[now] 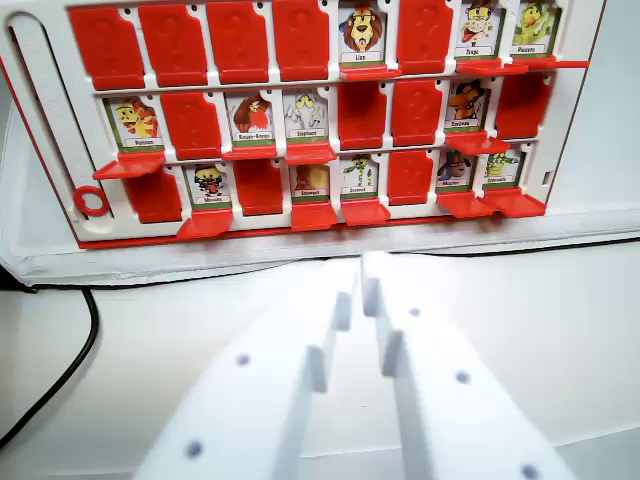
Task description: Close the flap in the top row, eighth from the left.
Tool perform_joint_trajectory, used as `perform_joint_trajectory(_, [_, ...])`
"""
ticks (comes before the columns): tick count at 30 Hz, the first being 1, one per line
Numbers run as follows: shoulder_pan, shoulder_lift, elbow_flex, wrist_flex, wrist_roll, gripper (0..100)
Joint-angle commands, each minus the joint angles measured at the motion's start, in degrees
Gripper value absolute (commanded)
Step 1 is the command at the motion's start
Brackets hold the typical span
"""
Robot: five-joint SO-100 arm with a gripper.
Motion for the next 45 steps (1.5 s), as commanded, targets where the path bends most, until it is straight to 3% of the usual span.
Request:
perform_joint_trajectory(1, [-0.26,2.29,-5.63,-2.02,-0.88,0])
perform_joint_trajectory(20, [0.09,2.37,-4.04,-3.69,-1.23,0])
perform_joint_trajectory(28, [3.16,-0.70,-3.34,-7.56,-2.02,0])
perform_joint_trajectory(45, [15.38,-16.96,-1.76,-22.76,-5.54,0])
